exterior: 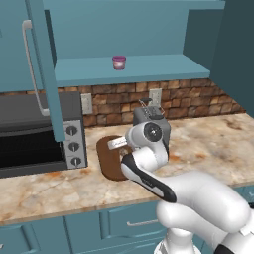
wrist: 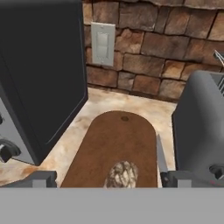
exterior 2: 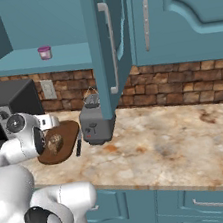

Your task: Pick the bread, place it on the cutting board, pick the jam, place it on the counter, and close the cabinet.

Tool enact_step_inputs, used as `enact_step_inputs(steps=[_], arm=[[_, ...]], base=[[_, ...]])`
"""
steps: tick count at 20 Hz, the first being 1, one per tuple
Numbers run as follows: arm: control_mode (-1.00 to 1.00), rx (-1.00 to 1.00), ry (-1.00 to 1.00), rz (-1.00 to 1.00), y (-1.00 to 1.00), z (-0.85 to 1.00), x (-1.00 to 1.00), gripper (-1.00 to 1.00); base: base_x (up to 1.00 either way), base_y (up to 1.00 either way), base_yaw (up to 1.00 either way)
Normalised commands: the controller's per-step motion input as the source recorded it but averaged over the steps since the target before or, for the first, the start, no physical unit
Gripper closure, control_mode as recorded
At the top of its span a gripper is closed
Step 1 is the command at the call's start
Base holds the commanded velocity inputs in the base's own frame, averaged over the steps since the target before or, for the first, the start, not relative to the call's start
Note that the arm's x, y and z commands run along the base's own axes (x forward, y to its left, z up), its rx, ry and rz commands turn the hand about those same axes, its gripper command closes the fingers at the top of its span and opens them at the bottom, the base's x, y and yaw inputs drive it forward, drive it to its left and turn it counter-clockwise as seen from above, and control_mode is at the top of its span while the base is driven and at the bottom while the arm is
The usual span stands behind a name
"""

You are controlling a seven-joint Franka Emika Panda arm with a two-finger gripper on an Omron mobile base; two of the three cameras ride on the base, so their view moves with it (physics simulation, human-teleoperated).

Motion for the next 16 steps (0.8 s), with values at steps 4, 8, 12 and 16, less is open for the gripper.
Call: enact_step_inputs(steps=[4,8,12,16], arm=[[-1.00,0.00,0.00,0.00,0.00,0.10,-0.13,-1.00],[-1.00,0.00,0.00,0.00,0.00,0.19,-0.11,-1.00],[-1.00,0.00,0.00,0.00,-0.03,0.19,-0.14,-1.00],[-1.00,0.00,0.00,0.01,-0.03,0.18,-0.13,-1.00]], base=[[0.00,0.00,0.00],[0.00,0.00,0.00],[0.00,0.00,0.00],[0.00,0.00,0.00]])
